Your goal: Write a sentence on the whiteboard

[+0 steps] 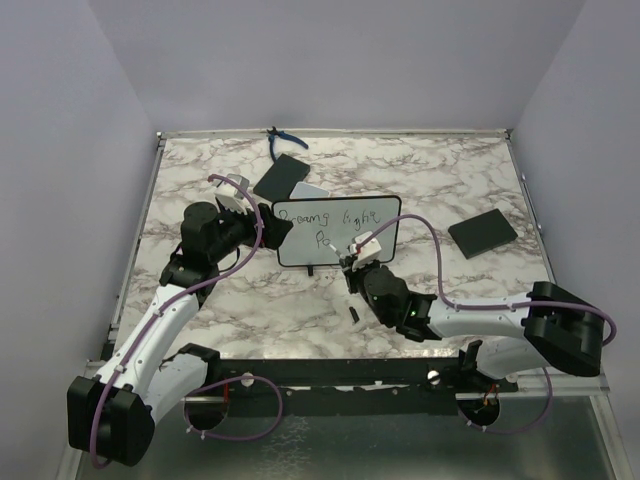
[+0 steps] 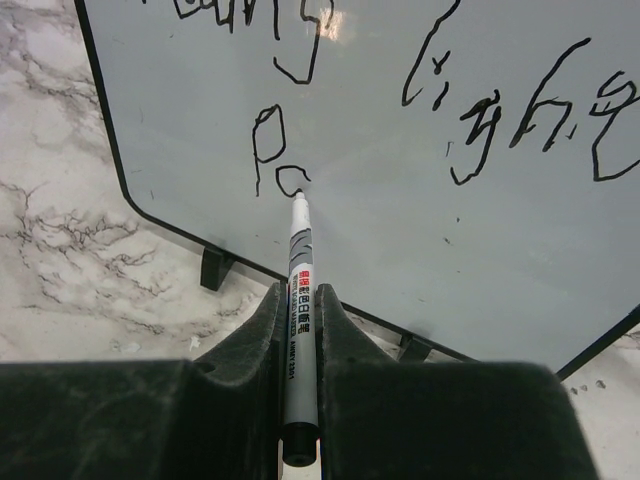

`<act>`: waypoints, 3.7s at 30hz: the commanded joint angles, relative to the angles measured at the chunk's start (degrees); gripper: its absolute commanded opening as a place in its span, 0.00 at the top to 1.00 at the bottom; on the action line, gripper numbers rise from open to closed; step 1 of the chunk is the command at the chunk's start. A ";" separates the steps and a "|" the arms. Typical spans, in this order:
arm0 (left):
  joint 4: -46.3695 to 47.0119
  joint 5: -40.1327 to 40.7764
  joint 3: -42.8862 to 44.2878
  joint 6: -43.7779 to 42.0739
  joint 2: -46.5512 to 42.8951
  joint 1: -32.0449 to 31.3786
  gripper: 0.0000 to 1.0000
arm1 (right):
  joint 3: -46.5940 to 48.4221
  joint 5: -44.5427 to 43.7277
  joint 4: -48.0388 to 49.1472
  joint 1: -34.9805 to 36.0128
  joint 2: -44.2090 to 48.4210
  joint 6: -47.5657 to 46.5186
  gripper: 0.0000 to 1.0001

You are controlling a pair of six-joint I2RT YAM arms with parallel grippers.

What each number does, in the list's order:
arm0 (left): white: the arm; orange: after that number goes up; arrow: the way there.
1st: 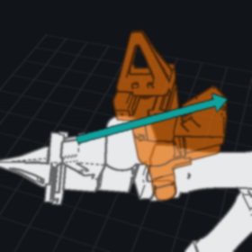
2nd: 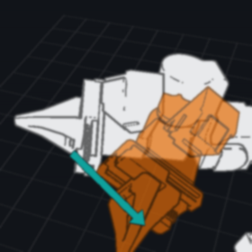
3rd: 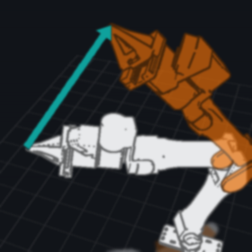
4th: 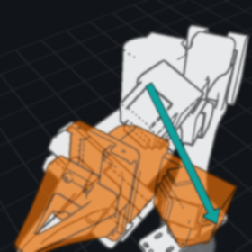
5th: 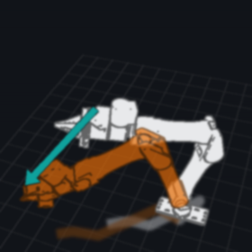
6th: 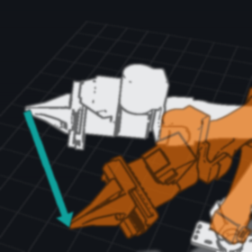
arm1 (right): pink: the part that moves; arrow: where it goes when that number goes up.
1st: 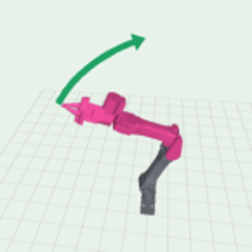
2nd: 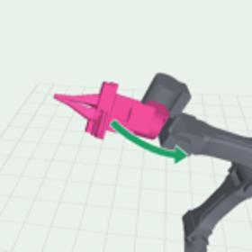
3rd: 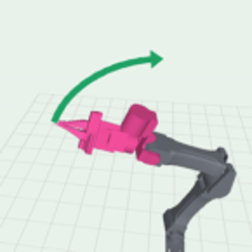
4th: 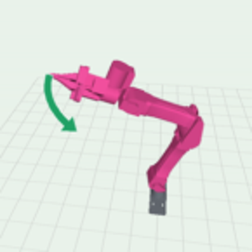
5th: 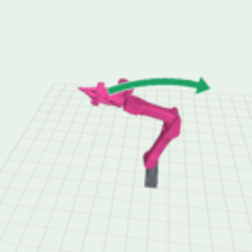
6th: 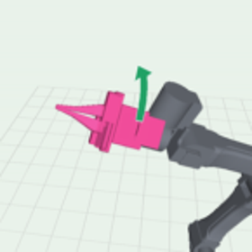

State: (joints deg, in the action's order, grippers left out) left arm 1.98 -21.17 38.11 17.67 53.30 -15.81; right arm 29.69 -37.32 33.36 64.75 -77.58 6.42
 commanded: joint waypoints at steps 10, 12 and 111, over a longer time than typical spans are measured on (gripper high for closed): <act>0.04 0.16 0.13 -0.66 -0.30 0.29 0.03 | 0.63 -3.30 2.06 -0.59 1.37 -3.50 0.99; 0.04 0.21 0.12 -0.70 -0.38 0.29 0.03 | 0.65 -3.29 1.53 -0.59 0.93 -2.94 0.99; 0.13 0.08 -0.05 -0.59 -1.26 0.34 0.03 | -0.80 -5.04 -2.64 -0.49 5.14 -2.06 0.99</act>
State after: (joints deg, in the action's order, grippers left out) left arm 2.00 -21.17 38.11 17.67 53.12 -15.81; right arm 29.61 -42.83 31.75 64.49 -73.43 5.13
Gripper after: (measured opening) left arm 0.974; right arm 0.110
